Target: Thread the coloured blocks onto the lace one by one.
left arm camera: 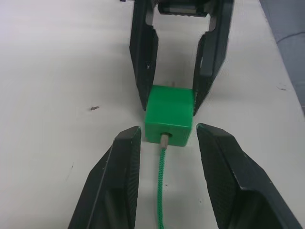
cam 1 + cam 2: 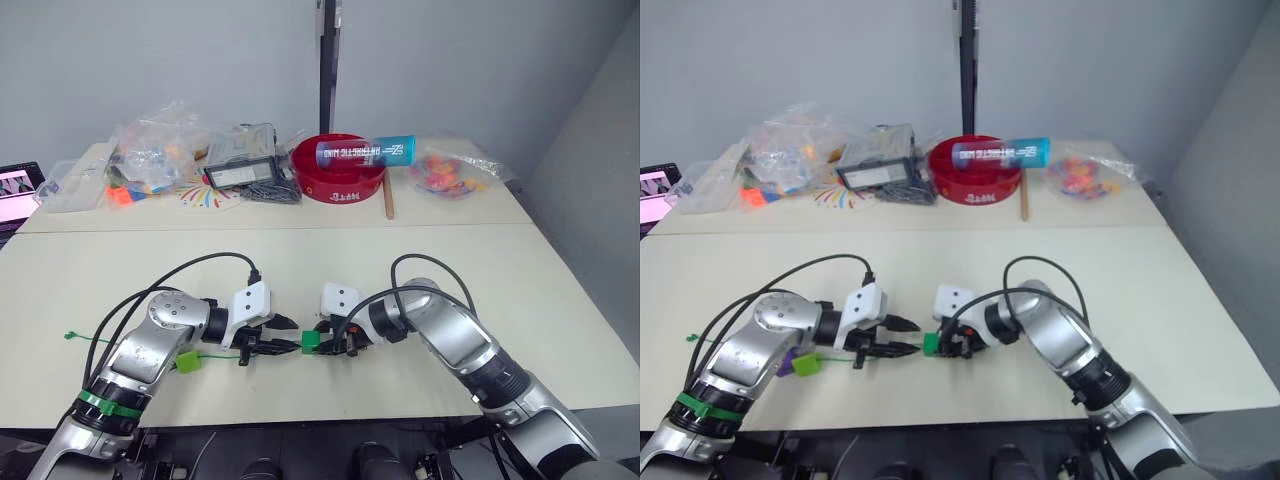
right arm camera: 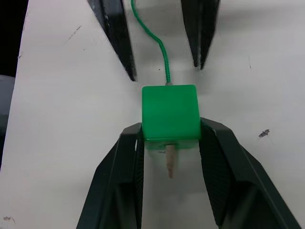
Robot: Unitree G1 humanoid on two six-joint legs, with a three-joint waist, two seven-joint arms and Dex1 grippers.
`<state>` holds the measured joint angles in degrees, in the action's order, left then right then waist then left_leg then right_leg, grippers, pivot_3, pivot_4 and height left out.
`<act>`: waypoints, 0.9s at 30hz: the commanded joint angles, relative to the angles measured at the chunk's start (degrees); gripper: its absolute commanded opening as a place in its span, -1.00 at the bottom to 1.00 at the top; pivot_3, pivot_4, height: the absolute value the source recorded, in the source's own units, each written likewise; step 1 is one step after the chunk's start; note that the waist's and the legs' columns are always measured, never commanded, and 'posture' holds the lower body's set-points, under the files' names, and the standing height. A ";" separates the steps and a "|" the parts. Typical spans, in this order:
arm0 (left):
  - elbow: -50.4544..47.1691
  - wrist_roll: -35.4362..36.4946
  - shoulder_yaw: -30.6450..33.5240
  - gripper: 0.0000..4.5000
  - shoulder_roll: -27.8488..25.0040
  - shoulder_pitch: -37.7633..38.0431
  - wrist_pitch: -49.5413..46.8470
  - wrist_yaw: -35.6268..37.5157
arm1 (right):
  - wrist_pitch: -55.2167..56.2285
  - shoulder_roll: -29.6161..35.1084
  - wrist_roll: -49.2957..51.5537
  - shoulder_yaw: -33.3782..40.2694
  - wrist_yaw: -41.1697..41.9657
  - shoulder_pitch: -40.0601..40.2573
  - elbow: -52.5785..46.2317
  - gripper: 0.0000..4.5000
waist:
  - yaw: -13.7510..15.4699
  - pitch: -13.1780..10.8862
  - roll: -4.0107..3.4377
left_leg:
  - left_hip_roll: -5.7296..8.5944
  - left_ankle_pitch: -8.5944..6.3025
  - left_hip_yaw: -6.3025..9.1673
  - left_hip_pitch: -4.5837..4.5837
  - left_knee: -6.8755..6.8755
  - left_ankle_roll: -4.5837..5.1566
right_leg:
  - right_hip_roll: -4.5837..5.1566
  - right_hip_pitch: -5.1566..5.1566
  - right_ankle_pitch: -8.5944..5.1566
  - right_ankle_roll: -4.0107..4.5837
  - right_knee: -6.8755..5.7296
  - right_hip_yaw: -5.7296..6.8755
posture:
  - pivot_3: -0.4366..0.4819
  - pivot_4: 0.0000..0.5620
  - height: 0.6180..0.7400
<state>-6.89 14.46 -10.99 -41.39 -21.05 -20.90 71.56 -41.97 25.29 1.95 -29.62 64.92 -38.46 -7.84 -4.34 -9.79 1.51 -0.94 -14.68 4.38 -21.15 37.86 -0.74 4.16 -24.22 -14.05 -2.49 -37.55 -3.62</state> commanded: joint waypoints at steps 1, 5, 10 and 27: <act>-2.39 0.83 1.29 -0.12 -1.74 2.03 -0.90 -0.32 | -0.63 -0.69 0.96 -1.59 0.00 -0.16 -0.29 -0.49 | 0.03 0.00 0.00 | -0.01 0.00 0.00 0.00 0.00 0.00 | -0.01 0.00 0.00 0.00 0.00 0.00 | -0.05 -0.47 0.85; -1.71 0.73 1.83 -0.12 -1.71 3.04 -0.70 -2.16 | -0.72 -0.45 1.19 -1.62 0.00 -0.10 -0.55 -0.49 | 0.30 0.00 0.00 | 0.00 0.00 0.00 -0.02 0.00 0.00 | 0.01 0.02 0.00 0.00 0.03 -0.01 | -0.05 -0.47 0.85; -0.12 1.24 2.76 -0.12 -1.10 3.89 0.89 -3.42 | -0.98 -0.15 1.47 -1.76 -0.02 0.00 -0.92 -0.49 | 0.19 0.00 0.00 | -0.01 0.00 0.00 -0.01 0.00 0.00 | -0.01 0.00 0.00 0.01 0.02 0.00 | -0.05 -0.47 0.85; 7.50 -0.70 2.78 -0.12 -2.55 6.33 7.65 -1.91 | -1.11 -0.05 1.65 -1.91 -0.09 -0.22 -1.16 -0.49 | 0.27 0.00 0.00 | 0.00 0.00 -0.02 -0.02 0.00 0.00 | 0.02 -0.01 0.00 0.01 0.04 -0.01 | -0.05 -0.47 0.85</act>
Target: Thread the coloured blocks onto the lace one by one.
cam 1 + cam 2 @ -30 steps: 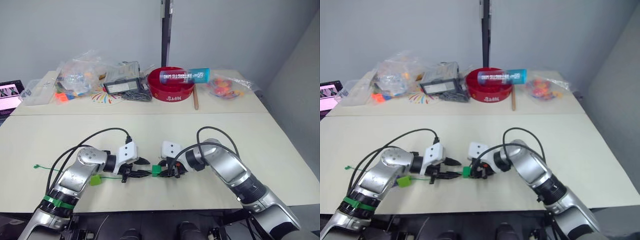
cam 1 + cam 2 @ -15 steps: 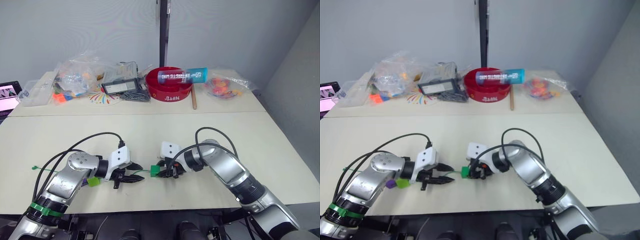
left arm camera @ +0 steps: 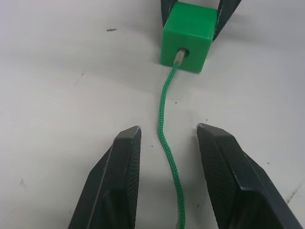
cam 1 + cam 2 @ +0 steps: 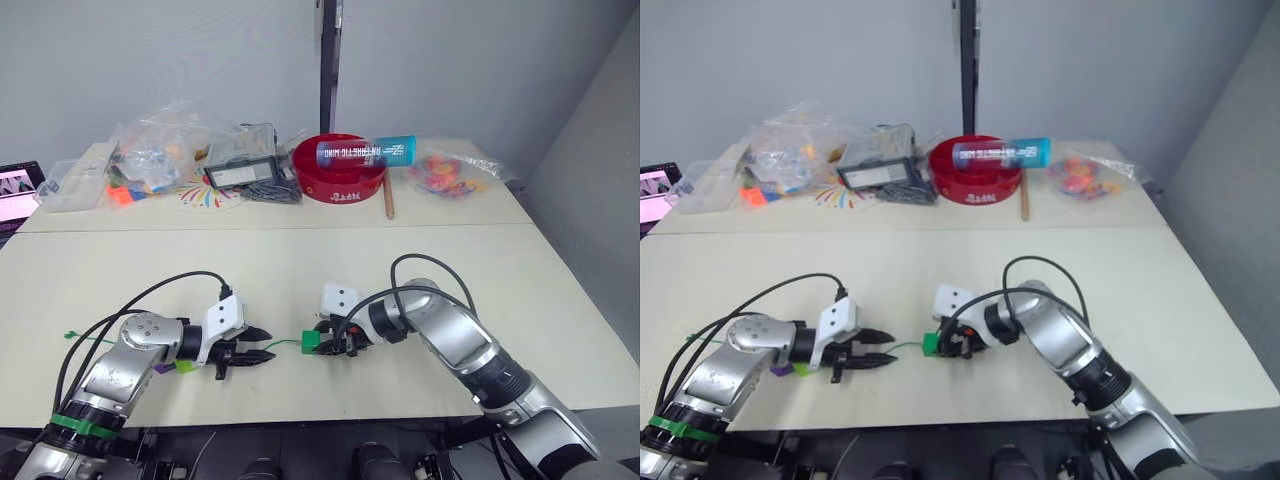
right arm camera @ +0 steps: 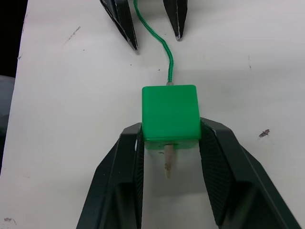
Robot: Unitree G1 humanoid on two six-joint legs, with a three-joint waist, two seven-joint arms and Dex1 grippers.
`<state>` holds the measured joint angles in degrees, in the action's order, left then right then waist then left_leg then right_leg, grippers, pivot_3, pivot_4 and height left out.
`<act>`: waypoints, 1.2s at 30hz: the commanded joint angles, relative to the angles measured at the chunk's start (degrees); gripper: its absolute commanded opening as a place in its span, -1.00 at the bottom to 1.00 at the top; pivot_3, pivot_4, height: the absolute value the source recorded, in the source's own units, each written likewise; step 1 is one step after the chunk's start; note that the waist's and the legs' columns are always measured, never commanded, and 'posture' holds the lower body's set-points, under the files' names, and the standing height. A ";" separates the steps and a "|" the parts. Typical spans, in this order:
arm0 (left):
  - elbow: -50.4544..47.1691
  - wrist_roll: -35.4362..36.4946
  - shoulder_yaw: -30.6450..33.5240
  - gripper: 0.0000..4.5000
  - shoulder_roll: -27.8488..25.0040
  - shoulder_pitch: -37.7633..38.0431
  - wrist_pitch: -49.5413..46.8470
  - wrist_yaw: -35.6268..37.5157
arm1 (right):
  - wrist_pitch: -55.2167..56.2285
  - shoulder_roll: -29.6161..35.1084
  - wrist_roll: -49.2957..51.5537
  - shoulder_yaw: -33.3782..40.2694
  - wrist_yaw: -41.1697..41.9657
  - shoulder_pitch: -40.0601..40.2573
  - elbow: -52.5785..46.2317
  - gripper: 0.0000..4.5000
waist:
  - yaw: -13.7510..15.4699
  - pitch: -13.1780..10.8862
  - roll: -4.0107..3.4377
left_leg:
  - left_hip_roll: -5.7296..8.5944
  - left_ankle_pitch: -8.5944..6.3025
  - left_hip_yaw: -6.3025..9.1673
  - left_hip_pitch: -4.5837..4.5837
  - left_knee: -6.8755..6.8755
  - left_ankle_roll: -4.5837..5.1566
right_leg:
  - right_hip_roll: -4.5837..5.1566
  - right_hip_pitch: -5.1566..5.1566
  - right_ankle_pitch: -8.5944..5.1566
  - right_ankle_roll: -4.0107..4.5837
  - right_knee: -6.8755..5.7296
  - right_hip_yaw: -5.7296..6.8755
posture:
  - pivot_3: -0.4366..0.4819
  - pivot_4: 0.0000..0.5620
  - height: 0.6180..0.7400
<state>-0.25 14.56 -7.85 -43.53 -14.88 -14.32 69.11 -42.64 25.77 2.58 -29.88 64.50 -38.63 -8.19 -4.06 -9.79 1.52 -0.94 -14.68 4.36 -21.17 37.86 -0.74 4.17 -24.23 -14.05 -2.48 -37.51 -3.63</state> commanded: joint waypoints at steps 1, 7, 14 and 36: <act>1.10 -0.69 -0.27 -0.31 -0.09 0.17 1.47 0.53 | -0.46 -0.51 1.01 -1.66 0.28 -0.04 -0.85 -0.49 | 0.00 0.00 0.00 | 0.00 0.00 0.00 0.01 0.00 0.00 | -0.01 0.00 0.00 0.00 -0.03 0.00 | -0.05 -0.47 0.85; 1.78 -0.23 -0.86 -1.00 1.23 -0.40 2.81 1.14 | -0.61 -0.34 0.99 -1.73 0.19 0.05 -1.09 -0.49 | 0.01 0.00 0.00 | 0.00 0.00 0.00 0.01 0.00 0.00 | 0.00 0.00 0.00 0.00 -0.02 0.00 | -0.05 -0.47 0.85; 2.43 -0.89 -1.44 -1.00 2.93 -1.54 4.32 0.82 | -0.91 -0.19 1.02 -1.87 0.12 0.28 -1.45 -0.49 | 0.11 0.00 0.00 | 0.01 0.00 0.01 0.00 0.00 0.00 | 0.01 0.01 0.00 0.00 -0.02 0.00 | -0.05 -0.47 0.85; -1.02 -1.64 -4.38 -0.21 8.06 -7.63 -1.27 -0.10 | -1.67 -1.43 1.74 -2.59 -0.95 -0.26 -1.96 -0.49 | 0.06 0.01 0.01 | 0.02 0.01 0.02 0.00 0.00 -0.01 | 0.01 0.03 0.00 0.00 -0.03 0.00 | -0.05 -0.47 0.85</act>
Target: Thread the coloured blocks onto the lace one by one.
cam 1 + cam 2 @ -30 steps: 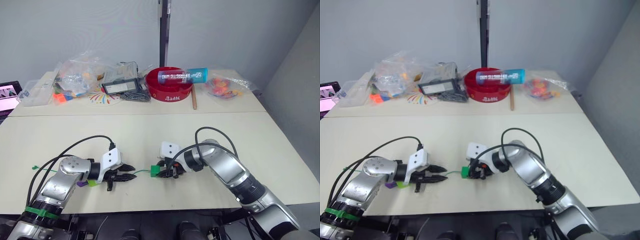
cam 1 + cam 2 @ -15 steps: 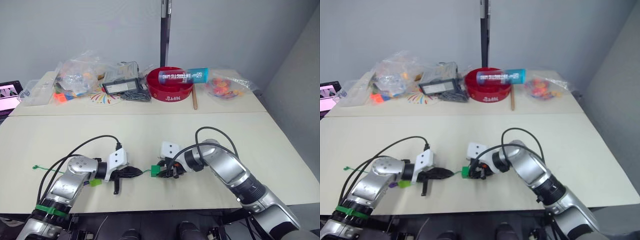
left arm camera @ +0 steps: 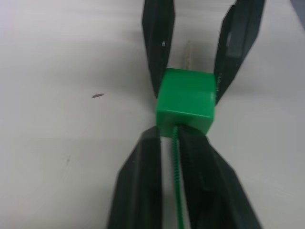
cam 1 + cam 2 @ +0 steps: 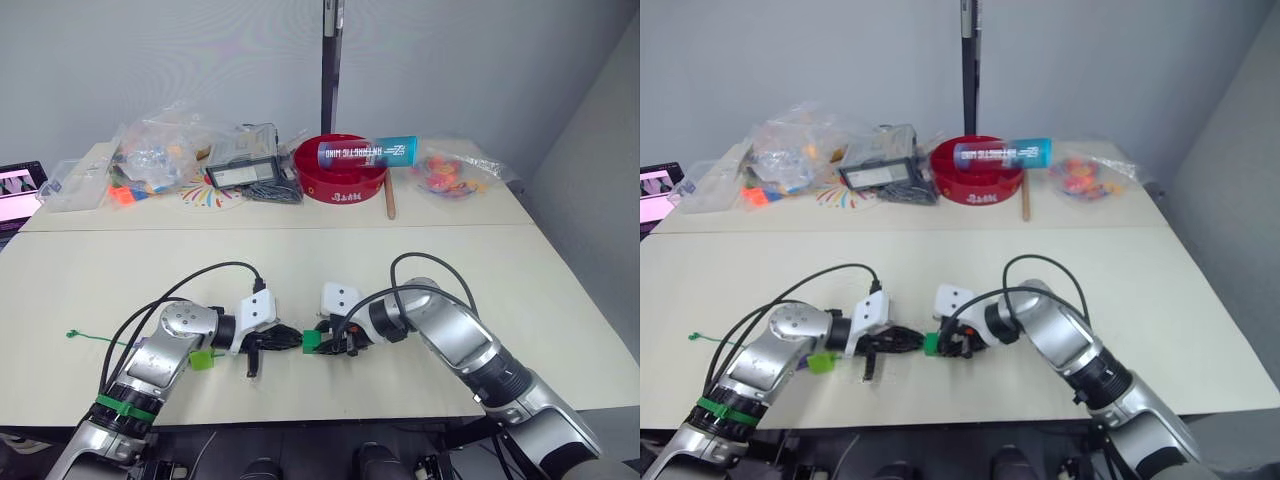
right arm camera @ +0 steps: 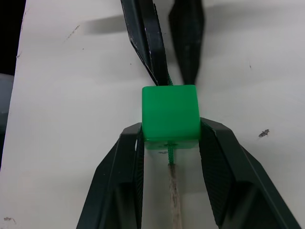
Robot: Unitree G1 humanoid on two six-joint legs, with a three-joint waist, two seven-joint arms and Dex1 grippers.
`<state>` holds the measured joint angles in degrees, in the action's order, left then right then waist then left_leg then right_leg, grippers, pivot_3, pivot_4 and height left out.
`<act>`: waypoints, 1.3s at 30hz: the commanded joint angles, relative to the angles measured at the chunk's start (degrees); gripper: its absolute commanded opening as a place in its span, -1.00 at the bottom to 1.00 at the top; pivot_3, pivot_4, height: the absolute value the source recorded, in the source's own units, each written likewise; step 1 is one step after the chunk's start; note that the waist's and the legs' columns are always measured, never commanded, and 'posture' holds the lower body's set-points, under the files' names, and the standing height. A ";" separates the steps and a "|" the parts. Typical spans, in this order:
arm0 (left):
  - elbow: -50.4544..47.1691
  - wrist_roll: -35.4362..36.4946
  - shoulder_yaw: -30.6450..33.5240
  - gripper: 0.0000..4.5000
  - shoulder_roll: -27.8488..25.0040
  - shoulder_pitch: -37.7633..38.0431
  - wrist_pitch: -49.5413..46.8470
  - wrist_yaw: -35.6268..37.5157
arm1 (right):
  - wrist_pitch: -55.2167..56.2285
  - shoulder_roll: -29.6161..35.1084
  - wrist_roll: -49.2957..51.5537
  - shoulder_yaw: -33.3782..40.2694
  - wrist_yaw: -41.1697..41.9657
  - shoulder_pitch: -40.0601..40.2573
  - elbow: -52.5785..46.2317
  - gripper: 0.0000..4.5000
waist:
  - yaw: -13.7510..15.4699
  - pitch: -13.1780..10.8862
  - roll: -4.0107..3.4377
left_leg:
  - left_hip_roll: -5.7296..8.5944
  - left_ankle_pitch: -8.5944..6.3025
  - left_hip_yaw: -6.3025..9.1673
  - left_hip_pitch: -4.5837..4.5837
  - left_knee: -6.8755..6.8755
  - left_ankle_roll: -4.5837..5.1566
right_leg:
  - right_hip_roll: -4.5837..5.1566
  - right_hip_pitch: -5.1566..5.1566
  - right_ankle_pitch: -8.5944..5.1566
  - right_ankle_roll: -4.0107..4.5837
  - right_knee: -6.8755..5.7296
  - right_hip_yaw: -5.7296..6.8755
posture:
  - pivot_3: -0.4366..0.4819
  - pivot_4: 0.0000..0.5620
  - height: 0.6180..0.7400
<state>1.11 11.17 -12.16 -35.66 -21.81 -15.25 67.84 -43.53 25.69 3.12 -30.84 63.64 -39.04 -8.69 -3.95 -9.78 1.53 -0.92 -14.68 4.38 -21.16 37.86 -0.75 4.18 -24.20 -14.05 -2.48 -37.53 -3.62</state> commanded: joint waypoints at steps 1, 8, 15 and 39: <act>-2.82 1.81 0.06 -0.06 -0.24 -0.59 -0.69 1.38 | -0.88 -1.62 1.30 -1.29 -0.48 0.07 -1.57 -0.49 | -0.10 0.00 0.00 | 0.00 0.00 0.00 0.00 0.00 0.00 | -0.01 -0.02 0.00 0.00 0.00 0.00 | -0.05 -0.47 0.85; -6.19 2.81 0.96 0.95 -1.56 -0.21 -3.03 1.96 | -2.45 -2.28 3.01 1.21 -1.33 -0.98 -3.45 0.42 | 0.11 -0.01 0.00 | -0.01 -0.01 0.02 -0.13 0.00 0.01 | -0.01 -0.12 0.00 0.00 0.00 0.00 | -0.05 -0.47 0.85; -7.41 3.22 -0.25 1.00 -1.02 -1.35 -4.64 2.15 | -5.62 0.28 6.82 5.28 -1.90 -1.51 -8.39 0.99 | 0.67 -0.01 0.00 | 0.08 0.00 0.02 -0.17 0.00 0.00 | 0.10 -0.10 0.00 -0.01 0.03 0.02 | -0.05 -0.47 0.85; 6.55 -1.55 -5.25 -0.25 6.18 -4.95 5.68 2.40 | 4.67 8.71 7.42 6.83 -3.57 6.95 -6.87 1.00 | 1.52 -0.01 0.01 | 0.09 0.00 -0.02 -0.33 0.01 0.00 | 0.13 -0.03 0.01 -0.10 0.45 0.03 | -0.05 -0.47 0.85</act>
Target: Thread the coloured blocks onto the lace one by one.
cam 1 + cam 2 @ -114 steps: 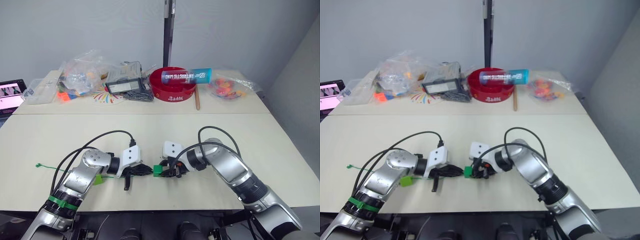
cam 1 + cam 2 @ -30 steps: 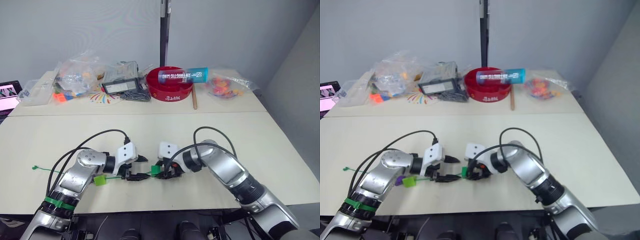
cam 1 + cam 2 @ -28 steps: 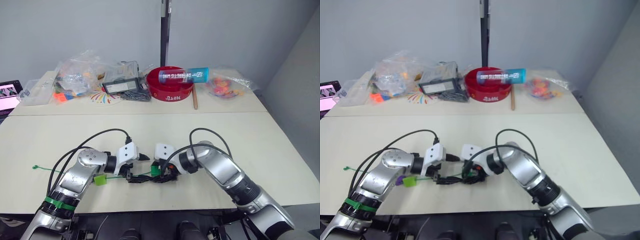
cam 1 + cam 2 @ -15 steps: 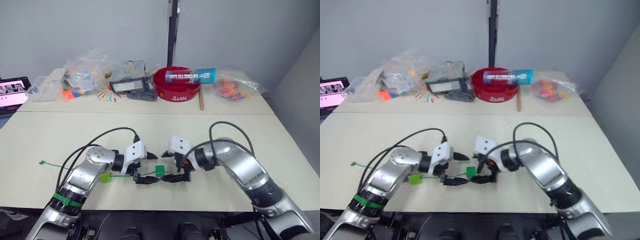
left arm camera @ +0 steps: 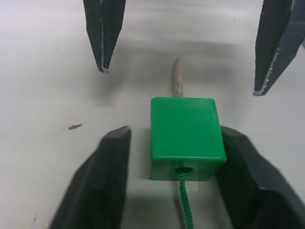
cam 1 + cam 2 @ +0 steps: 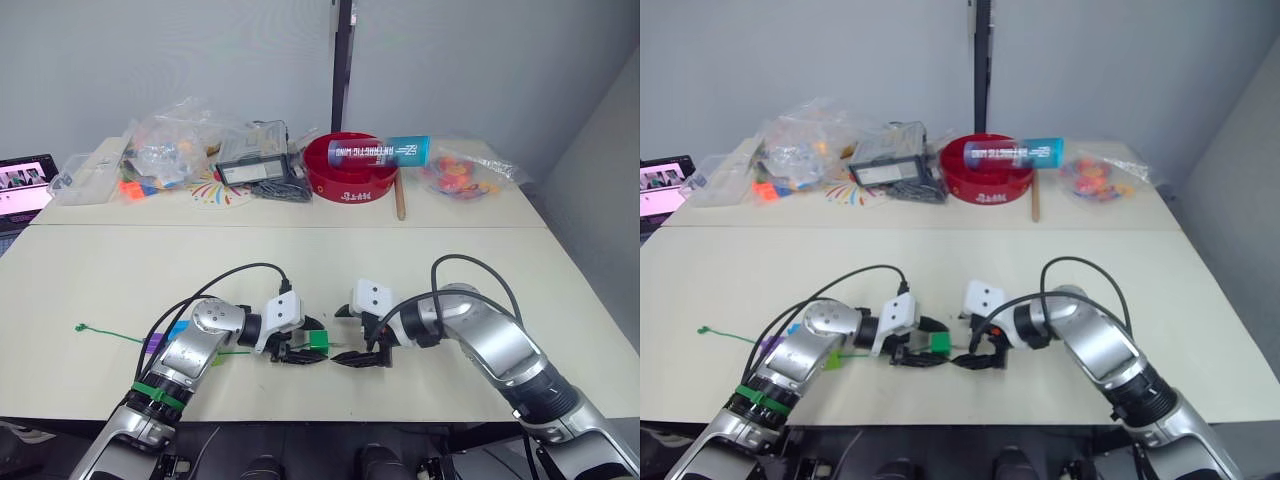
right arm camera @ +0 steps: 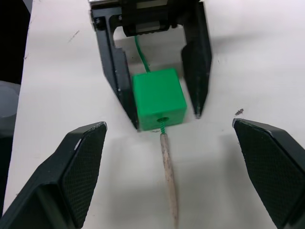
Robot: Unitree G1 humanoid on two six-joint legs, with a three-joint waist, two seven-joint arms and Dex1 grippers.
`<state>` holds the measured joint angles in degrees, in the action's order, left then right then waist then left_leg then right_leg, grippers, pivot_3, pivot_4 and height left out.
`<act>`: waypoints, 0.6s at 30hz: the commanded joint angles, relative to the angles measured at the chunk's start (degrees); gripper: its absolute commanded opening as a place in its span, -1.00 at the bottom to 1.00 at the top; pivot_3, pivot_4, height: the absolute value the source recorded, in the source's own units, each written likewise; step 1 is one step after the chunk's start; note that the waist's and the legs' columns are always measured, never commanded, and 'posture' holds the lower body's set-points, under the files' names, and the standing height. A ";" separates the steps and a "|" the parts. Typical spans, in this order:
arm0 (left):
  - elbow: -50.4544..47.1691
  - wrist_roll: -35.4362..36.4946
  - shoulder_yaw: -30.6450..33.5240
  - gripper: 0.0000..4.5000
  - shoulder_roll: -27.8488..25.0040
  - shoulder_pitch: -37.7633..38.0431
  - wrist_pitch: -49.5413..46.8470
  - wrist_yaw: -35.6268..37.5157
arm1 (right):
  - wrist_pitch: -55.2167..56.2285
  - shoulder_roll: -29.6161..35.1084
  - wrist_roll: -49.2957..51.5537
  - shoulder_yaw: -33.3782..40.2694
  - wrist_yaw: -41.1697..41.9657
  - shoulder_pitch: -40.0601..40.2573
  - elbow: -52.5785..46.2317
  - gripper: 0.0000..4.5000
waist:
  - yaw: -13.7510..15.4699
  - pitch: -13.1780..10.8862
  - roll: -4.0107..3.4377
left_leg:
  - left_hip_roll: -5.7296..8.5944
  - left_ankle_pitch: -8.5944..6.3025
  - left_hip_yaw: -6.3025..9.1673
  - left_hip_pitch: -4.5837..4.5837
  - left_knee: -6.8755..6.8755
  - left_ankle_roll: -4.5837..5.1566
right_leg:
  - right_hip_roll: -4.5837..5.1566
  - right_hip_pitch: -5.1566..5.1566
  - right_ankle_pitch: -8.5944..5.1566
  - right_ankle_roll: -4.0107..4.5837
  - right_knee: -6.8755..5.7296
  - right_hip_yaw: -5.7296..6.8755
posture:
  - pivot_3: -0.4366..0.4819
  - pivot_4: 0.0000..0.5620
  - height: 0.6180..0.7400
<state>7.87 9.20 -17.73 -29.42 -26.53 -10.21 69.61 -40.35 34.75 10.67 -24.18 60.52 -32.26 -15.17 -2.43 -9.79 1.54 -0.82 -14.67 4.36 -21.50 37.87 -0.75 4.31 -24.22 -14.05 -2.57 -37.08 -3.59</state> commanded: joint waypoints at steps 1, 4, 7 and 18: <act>-0.23 0.37 0.33 -0.40 -0.11 -0.21 0.70 0.68 | 1.74 -0.45 -0.23 0.08 -0.47 0.22 -0.12 1.00 | -0.01 0.00 0.00 | 0.00 0.00 0.00 0.00 0.00 0.00 | 0.00 0.00 0.00 0.00 0.00 0.00 | -0.05 -0.47 0.85; -0.33 0.30 0.34 -0.46 -0.25 -0.27 0.78 0.85 | 2.58 -0.85 -0.52 -0.28 -0.42 0.45 0.83 1.00 | -0.01 0.00 0.00 | 0.00 0.00 0.00 0.01 0.00 0.00 | -0.01 0.00 0.00 0.00 0.00 0.00 | -0.05 -0.47 0.85; -0.40 0.31 0.36 -0.46 -0.31 -0.31 0.71 0.97 | 3.59 -1.30 -0.89 -0.76 -0.61 0.69 1.84 0.65 | -0.01 0.00 0.00 | 0.00 0.00 0.00 0.00 0.00 0.00 | 0.00 0.00 0.00 0.00 0.00 0.00 | -0.05 -0.47 0.85; -0.75 0.40 0.70 -0.46 -0.81 -0.39 0.66 1.62 | 8.29 -1.92 -4.77 -3.53 -1.01 1.90 7.42 -1.00 | -0.07 0.00 0.00 | -0.01 0.00 0.00 0.05 0.00 0.00 | -0.01 0.03 0.00 0.00 -0.01 0.00 | -0.05 -0.47 0.85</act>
<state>7.87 9.19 -17.70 -29.74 -26.54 -10.16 70.73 -32.36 32.72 7.40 -27.52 59.97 -30.52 -8.63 -2.50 -9.79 1.53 -0.83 -14.67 4.35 -21.44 37.87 -0.75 4.30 -24.18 -14.05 -2.58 -37.10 -3.59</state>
